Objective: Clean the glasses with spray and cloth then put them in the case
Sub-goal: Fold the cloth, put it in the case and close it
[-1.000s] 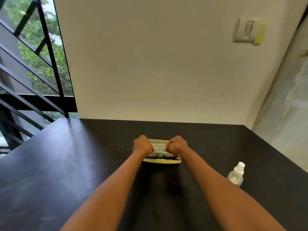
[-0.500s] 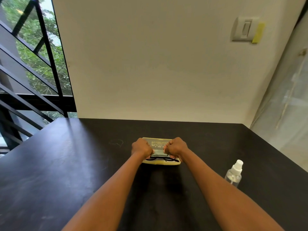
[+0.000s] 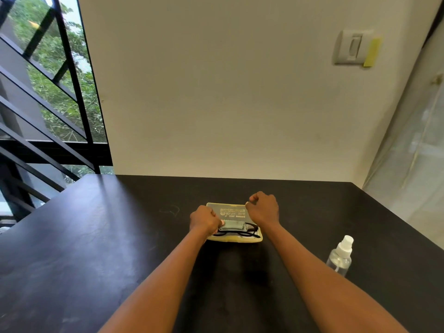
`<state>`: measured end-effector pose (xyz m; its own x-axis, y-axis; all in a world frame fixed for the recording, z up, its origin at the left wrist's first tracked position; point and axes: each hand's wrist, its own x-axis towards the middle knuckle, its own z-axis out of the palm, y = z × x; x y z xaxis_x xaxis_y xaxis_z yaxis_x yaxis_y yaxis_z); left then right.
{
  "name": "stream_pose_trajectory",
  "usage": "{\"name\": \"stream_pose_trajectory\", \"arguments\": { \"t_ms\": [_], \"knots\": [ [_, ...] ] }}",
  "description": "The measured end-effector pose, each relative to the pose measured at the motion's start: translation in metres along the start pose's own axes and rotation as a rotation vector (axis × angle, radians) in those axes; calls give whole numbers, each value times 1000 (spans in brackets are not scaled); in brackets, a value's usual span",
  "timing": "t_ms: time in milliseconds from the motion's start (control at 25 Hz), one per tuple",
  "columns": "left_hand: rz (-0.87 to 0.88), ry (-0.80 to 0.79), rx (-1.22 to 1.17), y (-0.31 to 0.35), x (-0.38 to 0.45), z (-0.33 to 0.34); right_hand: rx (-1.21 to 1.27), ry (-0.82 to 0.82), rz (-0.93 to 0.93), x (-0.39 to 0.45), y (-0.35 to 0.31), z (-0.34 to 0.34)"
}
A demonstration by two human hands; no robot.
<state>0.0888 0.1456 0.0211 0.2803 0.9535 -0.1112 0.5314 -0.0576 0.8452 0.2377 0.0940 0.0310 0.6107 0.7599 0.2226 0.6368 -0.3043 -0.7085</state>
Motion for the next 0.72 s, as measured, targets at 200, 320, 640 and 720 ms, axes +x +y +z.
{"name": "stream_pose_trajectory", "arguments": {
  "t_ms": [200, 320, 640, 720],
  "knots": [
    [11, 10, -32, -4, 0, 0, 13, -131, 20, 7, 12, 3],
    [8, 10, -75, -5, -1, -1, -4, -153, -16, 5, 14, 4],
    [-27, 228, -89, -20, -3, -11, 15, -76, -62, 6, 16, 3],
    [-124, 227, -104, -25, -2, -15, 26, -78, -57, 6, 16, 3]
  ]
}}
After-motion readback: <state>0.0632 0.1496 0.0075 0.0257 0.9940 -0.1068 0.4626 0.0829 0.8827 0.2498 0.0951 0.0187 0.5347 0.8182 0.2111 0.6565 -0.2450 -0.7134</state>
